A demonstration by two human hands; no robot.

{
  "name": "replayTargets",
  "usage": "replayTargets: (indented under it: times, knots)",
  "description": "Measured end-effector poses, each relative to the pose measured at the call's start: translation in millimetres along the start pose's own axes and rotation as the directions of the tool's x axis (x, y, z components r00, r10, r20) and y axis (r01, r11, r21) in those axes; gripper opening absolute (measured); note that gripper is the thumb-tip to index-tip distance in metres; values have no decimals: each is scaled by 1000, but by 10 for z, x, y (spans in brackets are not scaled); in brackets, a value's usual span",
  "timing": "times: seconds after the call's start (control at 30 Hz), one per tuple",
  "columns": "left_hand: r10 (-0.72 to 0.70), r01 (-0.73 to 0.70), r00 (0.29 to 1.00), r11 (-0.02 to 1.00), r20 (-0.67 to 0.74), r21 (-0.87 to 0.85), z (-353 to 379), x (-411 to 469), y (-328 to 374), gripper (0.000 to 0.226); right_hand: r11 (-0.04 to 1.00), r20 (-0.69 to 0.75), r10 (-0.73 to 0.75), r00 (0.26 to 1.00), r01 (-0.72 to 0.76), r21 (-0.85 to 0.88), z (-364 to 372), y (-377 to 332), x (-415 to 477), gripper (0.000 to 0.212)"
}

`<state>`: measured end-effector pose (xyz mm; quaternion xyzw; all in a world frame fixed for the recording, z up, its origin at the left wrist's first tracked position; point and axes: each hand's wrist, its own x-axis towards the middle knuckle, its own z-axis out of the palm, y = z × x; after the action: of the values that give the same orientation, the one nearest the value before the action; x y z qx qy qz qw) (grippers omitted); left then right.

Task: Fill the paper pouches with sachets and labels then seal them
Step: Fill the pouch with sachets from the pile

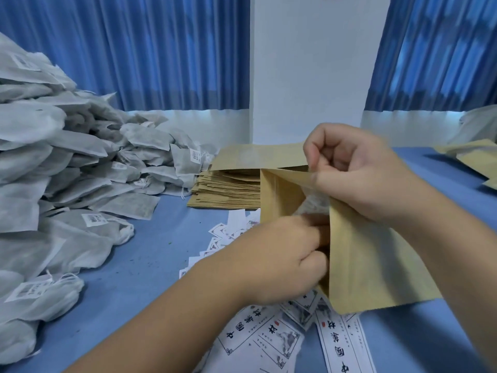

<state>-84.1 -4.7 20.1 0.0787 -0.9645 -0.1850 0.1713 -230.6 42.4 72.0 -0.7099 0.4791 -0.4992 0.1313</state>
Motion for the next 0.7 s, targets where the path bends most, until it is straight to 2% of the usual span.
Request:
replayTargets:
  times: [0.07, 0.13, 0.23, 0.3, 0.4, 0.47, 0.53, 0.63, 0.7]
  knots:
    - [-68, 67, 996, 998, 61, 6, 44, 25, 36, 21, 1000, 40, -17, 999, 17, 2, 28, -41, -18, 27]
    - [-107, 106, 992, 994, 61, 18, 73, 34, 7, 23, 999, 55, -13, 998, 15, -35, 40, -42, -26, 28]
    - [-3, 7, 991, 999, -133, 31, 83, -25, -83, 26, 989, -3, 17, 1000, -17, -150, 2, 25, -37, 27]
    - [58, -49, 958, 998, -282, 42, 68, -82, -151, 26, 969, -41, 24, 999, -34, -246, -31, 83, -60, 25]
    - [48, -27, 919, 998, -391, 58, 61, -170, -240, 24, 941, -102, 33, 994, -65, -333, -64, 174, -130, 25]
    - [-41, 62, 938, 997, -345, 52, 65, -212, -291, 25, 906, -141, 37, 989, -93, -412, -79, 229, -187, 25]
    - [-85, 108, 975, 989, -206, 100, 97, -244, -329, 27, 852, -167, 38, 985, -119, -511, -97, 261, -255, 22]
    - [-77, 71, 997, 968, 18, 242, 184, -251, -324, 26, 767, -159, 37, 987, -130, -628, -114, 288, -401, 16]
    - [-82, 50, 992, 956, 99, 290, 240, -238, -310, 35, 734, -166, 46, 985, -146, -663, -118, 304, -513, 11]
